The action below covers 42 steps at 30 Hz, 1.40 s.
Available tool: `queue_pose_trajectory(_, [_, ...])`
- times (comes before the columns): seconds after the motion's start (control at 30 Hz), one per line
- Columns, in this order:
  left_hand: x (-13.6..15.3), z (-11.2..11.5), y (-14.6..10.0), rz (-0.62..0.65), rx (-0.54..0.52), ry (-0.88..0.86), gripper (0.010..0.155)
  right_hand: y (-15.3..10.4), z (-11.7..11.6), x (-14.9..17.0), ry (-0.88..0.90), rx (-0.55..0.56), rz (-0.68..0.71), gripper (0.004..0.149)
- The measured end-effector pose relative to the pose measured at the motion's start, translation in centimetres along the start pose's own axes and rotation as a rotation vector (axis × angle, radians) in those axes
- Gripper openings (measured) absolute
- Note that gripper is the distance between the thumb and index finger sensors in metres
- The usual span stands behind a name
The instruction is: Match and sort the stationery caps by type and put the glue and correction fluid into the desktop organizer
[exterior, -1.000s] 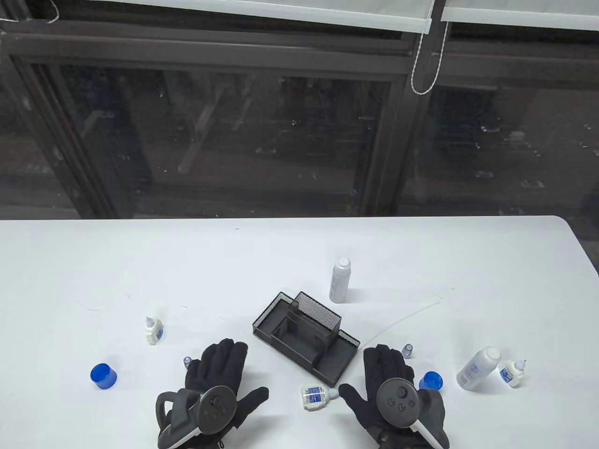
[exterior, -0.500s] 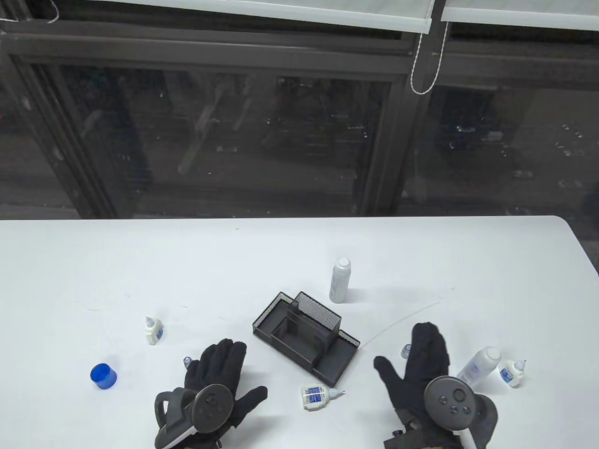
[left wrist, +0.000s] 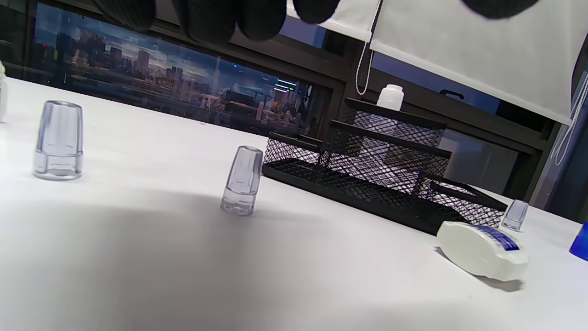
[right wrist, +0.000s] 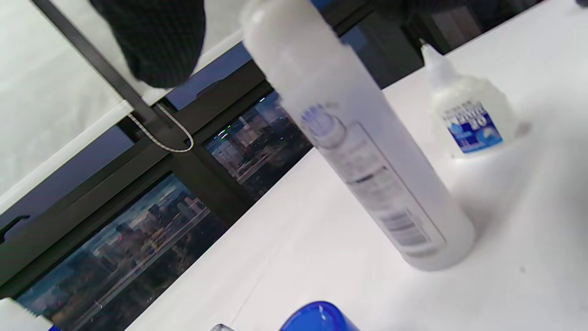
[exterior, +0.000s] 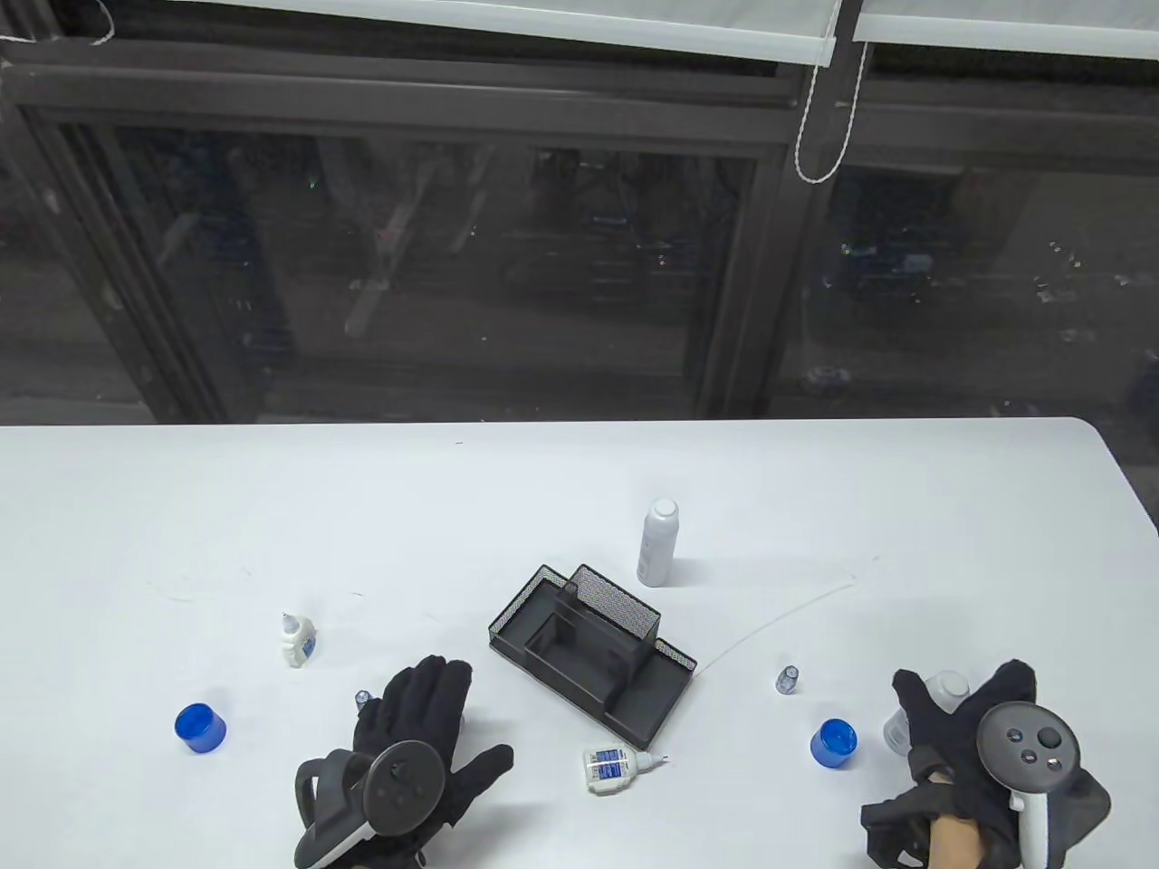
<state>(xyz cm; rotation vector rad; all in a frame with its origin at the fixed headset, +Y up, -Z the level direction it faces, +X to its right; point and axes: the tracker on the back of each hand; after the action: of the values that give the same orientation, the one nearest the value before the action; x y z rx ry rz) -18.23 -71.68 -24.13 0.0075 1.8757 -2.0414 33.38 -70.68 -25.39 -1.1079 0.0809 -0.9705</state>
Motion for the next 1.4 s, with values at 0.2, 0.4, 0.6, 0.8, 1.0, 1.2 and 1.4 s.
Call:
queue_pose_trajectory(0.2, [0.1, 0.1, 0.0, -0.003, 0.009, 0.005, 0.093, 0.5, -1.4, 1.8, 0.101, -0.021, -0.083, 0.090])
queue_pose_trajectory(0.4, [0.2, 0.1, 0.0, -0.010, 0.007, -0.003, 0.093, 1.1, -2.4, 3.2, 0.147, -0.068, -0.168, 0.084])
queue_pose_trajectory(0.6, [0.2, 0.2, 0.0, -0.010, 0.006, -0.002, 0.093, 1.2, -2.4, 3.4, 0.111, -0.058, -0.147, 0.071])
queue_pose_trajectory(0.8, [0.3, 0.3, 0.1, -0.012, 0.010, -0.005, 0.093, 0.6, -0.5, -0.5, 0.133, -0.023, 0.029, 0.070])
queue_pose_trajectory(1.0, [0.4, 0.4, 0.2, -0.015, 0.019, 0.002, 0.093, -2.0, 0.6, -8.2, 0.179, -0.118, 0.278, 0.070])
queue_pose_trajectory(1.2, [0.4, 0.5, 0.2, -0.022, 0.020, -0.001, 0.093, -6.0, -1.4, -14.2, 0.227, -0.265, 0.483, 0.070])
queue_pose_trajectory(1.4, [0.5, 0.5, 0.2, -0.027, 0.022, -0.001, 0.093, -9.4, -5.0, -16.4, 0.276, -0.402, 0.586, 0.070])
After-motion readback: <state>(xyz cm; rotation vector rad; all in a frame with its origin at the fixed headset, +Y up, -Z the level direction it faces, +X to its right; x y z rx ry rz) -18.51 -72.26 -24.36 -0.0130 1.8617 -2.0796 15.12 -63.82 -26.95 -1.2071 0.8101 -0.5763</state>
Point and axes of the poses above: the tracker on the back of each hand, its own x axis roughly to the little-finger side, its own y axis roughly from the wrist to the fingertips, z = x × y, and after that the axes turned 7 degrees about x, right-handed
